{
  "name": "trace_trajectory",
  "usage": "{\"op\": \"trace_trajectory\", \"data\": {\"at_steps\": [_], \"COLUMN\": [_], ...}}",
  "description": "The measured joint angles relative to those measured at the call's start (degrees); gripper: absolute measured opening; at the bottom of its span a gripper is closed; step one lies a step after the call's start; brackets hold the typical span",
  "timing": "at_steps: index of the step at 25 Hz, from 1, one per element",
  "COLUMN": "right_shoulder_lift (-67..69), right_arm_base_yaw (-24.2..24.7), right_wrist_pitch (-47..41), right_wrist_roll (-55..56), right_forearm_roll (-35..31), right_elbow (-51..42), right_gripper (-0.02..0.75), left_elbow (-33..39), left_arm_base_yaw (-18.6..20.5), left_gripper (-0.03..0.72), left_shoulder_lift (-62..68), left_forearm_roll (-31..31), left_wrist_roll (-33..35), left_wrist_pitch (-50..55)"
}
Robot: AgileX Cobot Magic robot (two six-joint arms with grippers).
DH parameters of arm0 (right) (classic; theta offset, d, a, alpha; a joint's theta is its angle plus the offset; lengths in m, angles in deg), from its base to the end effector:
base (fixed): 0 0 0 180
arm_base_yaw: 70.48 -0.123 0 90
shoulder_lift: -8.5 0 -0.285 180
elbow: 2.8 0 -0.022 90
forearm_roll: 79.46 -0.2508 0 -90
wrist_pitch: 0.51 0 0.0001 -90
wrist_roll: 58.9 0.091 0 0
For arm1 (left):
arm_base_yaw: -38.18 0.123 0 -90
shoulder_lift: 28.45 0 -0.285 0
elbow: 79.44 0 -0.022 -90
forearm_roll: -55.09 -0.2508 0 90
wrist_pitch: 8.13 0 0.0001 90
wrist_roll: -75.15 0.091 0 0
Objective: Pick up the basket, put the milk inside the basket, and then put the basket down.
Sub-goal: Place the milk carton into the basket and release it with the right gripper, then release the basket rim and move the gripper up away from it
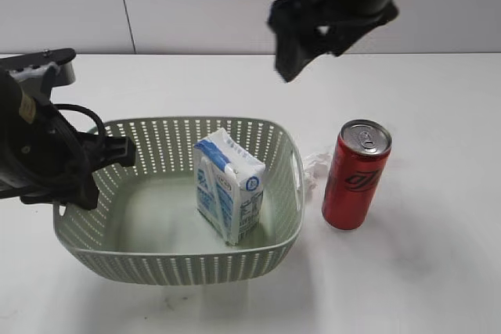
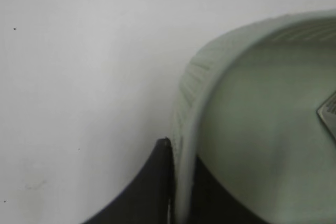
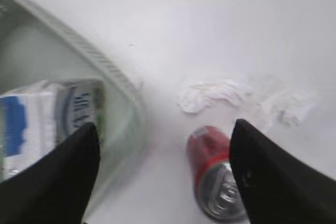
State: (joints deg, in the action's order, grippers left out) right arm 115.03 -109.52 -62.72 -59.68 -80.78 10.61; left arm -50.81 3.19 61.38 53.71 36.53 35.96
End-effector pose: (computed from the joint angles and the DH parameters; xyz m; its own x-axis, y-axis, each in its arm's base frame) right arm 0.2867 0.2349 0.3218 -0.7039 -0.5746 -0.4175 -0.6384 0.7695 0.0173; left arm 0.2117 -0.1463 0.2210 -0.9665 -0.0686 -0.2474 -0.0263 0.9850 -0.1705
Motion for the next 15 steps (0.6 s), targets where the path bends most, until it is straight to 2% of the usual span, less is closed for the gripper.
{"op": "trace_trajectory", "data": {"at_steps": [9,15], "right_shoulder_lift": [-4.48,-9.97], "right_arm_base_yaw": [24.47,38.31], "right_wrist_pitch": [-5.68,-5.76], "right_wrist_roll": [-3.42,-6.61], "right_forearm_roll": [0.11,-2.61], "right_elbow": [-0.44,-7.28], "right_gripper": [0.594,0.594], "left_elbow": [0.00,0.00], "left_arm_base_yaw": [0.00,0.00], "left_gripper": [-0.001,-0.001], "left_shoulder_lift": [0.00,0.00], "left_forearm_roll": [0.00,0.48], "left_wrist_roll": [0.00,0.00], "left_wrist_pitch": [0.17,0.58]}}
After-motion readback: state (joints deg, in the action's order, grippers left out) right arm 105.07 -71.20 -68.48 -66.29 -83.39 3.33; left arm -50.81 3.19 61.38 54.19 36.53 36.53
